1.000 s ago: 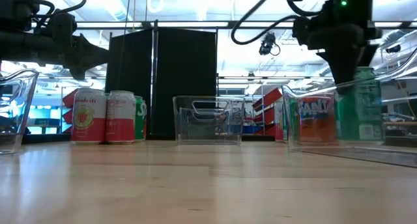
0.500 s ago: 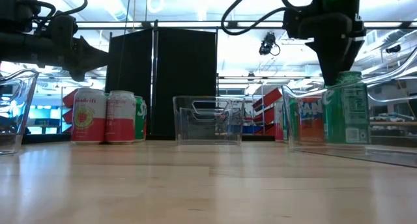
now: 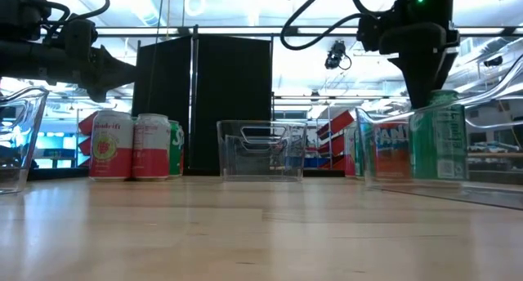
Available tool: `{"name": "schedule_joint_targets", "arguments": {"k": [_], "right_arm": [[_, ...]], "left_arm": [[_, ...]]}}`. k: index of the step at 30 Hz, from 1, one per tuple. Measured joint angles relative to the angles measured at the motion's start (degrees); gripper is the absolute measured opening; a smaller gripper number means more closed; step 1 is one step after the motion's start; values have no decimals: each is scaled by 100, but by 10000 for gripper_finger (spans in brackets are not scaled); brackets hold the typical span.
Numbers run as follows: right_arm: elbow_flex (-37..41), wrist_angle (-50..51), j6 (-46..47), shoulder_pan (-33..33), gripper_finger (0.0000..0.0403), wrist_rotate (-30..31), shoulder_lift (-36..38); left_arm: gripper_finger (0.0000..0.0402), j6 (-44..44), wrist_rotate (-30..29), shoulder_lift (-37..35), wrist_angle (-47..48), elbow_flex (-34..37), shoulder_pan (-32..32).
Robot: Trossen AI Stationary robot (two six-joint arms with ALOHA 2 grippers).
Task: Sort soda cans
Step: Put the green soda can into the bottom right transparent bin
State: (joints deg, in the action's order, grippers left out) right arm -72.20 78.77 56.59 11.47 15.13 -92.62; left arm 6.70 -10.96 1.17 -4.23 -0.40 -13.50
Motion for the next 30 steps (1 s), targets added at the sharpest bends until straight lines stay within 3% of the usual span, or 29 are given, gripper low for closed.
{"name": "schedule_joint_targets", "arguments": {"k": [4,18,30], "right_arm": [[33,-370,-131,-45,346,-76,0],[33,102,-238,-231,334,-103,-7],[-88,112,-622,-255,350,-148,-4]], "left_arm": [[10,0,0,0,2,0,2],[10,-33,0,-2,-2,0,1],[10,-15,0,0,-4,0,2]]}}
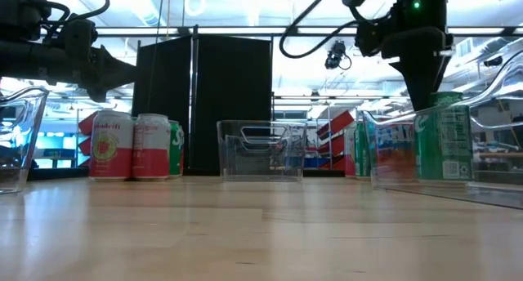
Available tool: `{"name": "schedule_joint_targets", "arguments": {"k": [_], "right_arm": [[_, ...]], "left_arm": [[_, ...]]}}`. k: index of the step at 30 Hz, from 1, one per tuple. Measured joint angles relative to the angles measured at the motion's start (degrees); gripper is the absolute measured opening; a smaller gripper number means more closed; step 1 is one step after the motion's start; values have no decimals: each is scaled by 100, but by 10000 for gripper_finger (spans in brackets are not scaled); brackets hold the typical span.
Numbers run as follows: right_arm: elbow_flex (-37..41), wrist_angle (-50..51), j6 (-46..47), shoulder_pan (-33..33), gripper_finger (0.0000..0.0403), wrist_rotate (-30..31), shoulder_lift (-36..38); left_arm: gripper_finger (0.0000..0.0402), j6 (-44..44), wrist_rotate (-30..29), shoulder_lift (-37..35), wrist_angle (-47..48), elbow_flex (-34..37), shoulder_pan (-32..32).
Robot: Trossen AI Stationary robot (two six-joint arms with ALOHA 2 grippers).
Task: Sort soda cans
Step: Put the green soda can into the bottom right transparent bin
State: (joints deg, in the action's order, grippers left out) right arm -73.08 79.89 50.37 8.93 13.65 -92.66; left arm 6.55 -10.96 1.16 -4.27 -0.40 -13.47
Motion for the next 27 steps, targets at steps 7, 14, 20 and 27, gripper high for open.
{"name": "schedule_joint_targets", "arguments": {"k": [7,14,20,27], "right_arm": [[-673,37,-302,1,350,188,1],[-1431,82,-865,-246,350,802,8],[-1606,-70,-1664,-1045,344,1461,8],[-1604,-638,-2897,-2414,328,1050,8]], "left_arm": [[10,-13,0,0,0,0,-1],[10,-12,2,-2,-4,0,-2],[10,342,5,-2,-8,0,-2],[10,358,98,15,-7,0,0]]}}
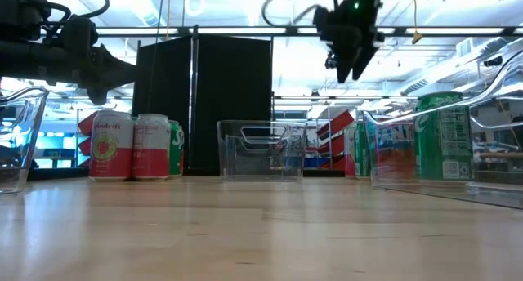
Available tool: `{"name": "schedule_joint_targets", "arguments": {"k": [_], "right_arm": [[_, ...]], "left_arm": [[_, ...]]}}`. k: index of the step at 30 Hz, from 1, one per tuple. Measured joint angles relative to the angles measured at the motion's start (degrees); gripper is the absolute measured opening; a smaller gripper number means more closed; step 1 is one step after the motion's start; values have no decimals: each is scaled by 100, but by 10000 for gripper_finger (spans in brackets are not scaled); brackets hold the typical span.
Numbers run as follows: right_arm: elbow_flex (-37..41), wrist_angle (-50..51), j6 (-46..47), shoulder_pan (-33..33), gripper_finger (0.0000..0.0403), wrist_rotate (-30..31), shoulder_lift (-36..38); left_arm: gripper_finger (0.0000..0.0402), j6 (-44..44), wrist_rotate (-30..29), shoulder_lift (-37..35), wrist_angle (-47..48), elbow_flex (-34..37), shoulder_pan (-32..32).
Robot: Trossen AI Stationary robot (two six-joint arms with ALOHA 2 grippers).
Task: Sort soda cans
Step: Put the green soda can into the bottom right transparent bin
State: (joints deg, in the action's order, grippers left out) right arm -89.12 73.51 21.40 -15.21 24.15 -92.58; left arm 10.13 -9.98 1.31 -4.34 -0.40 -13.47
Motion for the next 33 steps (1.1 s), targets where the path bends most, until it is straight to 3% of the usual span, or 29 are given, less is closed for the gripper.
{"name": "schedule_joint_targets", "arguments": {"k": [5,12,33], "right_arm": [[388,-5,-505,-855,321,-779,-7],[1064,-588,-953,-1483,325,-876,-11],[1261,-1551,-1557,-1723,320,-1573,-11]], "left_arm": [[10,0,0,3,2,0,0],[10,-109,-2,3,2,0,-1],[10,-234,-3,3,0,0,-1]]}}
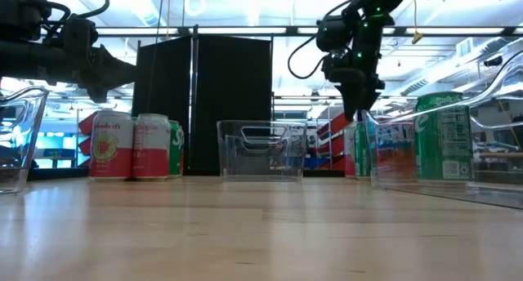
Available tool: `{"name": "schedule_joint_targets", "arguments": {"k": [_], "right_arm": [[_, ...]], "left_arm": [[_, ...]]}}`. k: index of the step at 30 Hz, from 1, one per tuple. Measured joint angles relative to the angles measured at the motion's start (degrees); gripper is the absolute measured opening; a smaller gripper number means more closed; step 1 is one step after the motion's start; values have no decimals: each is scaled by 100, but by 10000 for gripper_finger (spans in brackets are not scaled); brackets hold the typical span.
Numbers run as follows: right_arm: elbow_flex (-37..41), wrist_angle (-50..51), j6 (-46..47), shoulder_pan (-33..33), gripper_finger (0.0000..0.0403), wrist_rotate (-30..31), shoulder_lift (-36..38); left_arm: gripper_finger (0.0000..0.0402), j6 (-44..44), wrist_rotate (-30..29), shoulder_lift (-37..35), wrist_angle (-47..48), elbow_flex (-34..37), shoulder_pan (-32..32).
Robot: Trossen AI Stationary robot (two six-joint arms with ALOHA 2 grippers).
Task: Sort soda cans
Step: Put the green soda can into the bottom right transparent bin
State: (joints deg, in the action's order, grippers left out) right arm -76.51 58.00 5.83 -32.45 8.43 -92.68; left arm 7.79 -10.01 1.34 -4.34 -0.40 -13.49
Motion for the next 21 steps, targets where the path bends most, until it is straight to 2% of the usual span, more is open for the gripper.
{"name": "schedule_joint_targets", "arguments": {"k": [21], "right_arm": [[0,135,65,7,322,-114,0]], "left_arm": [[10,-2,-1,2,0,0,1]]}}
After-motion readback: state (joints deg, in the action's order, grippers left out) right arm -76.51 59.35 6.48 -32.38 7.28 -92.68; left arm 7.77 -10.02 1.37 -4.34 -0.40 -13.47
